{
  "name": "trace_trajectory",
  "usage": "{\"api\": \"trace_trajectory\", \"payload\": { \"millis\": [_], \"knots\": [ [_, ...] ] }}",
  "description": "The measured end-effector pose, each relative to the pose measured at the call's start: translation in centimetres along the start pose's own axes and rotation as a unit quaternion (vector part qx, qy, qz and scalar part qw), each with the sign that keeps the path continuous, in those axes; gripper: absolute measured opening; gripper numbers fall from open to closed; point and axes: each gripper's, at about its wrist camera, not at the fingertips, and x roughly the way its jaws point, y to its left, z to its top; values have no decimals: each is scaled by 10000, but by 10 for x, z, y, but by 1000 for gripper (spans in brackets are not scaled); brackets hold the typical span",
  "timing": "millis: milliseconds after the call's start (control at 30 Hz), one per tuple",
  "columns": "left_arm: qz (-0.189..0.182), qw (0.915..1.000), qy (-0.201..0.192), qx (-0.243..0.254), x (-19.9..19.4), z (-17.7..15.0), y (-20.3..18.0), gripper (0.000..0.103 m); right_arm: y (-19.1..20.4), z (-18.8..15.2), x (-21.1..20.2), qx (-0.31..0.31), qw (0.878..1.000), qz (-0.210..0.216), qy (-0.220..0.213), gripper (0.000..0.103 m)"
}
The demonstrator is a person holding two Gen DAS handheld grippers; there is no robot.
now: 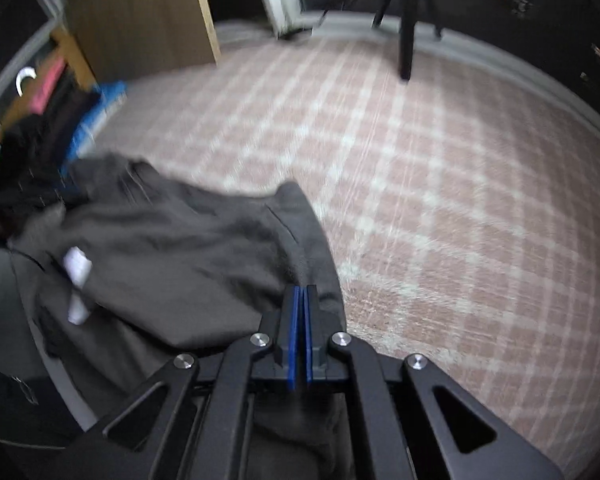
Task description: Fold clothes
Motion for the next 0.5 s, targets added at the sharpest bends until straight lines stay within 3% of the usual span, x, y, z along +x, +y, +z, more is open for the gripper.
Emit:
{"api": "trace_trajectory", "payload": {
  "millis": [67,200,300,433,500],
  "knots": [
    [98,9999,-111,-39,-19,-4,-10,1,2,-2,-29,111,9993,104,-331,2],
    [-382,9979,-382,-353,-64,-25,-16,2,5,-22,-81,530,9937,444,-882,2],
    [-104,9995,-299,-92,-62,-35,-27,4,-3,-43,-80,736,9941,262,-753,2],
    [-53,9999,-97,27,-44,-30,-26,25,-20,-56,-43,850,9958,173,-308,2],
    [-44,10000,4,75,-35,-28,-25,29,-29,-60,-24,865,9961,124,-107,3]
  ]
}}
